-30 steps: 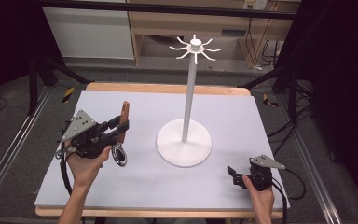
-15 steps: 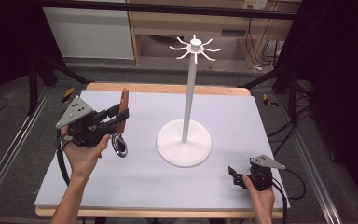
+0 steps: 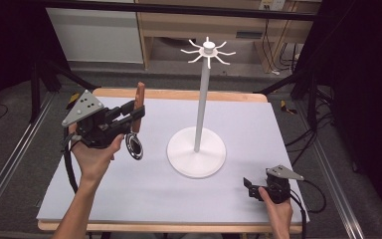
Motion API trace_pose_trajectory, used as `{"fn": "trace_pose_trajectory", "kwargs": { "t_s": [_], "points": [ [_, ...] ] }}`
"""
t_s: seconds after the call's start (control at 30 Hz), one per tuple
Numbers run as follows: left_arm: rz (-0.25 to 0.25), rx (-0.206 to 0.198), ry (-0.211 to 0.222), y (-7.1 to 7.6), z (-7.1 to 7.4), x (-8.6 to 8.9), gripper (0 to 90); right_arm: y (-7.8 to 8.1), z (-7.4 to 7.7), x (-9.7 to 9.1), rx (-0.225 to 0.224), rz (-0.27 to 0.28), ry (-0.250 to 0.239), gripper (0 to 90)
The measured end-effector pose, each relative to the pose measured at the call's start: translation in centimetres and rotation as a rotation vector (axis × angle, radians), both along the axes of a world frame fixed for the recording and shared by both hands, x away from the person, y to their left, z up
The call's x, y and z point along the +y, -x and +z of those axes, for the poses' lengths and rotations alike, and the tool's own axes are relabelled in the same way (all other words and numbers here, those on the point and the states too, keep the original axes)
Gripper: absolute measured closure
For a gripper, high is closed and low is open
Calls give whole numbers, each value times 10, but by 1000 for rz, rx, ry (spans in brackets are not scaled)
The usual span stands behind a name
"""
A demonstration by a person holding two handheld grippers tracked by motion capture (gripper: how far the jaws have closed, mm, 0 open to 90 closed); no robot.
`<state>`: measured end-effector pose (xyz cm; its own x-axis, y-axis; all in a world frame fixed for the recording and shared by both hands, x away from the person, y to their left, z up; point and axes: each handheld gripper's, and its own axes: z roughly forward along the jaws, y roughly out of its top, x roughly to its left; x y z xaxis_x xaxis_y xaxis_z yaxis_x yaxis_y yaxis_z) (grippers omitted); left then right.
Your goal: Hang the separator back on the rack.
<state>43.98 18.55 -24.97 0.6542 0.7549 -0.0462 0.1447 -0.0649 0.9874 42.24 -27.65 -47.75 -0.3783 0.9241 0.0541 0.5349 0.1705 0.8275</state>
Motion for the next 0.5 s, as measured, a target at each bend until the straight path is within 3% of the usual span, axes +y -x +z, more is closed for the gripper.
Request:
{"fn": "trace_pose_trajectory", "kwargs": {
  "t_s": [0.5],
  "points": [
    [-33,-33,-26,-1,21,-24,672,0,0,0,2,2,-5,57]
  ]
}}
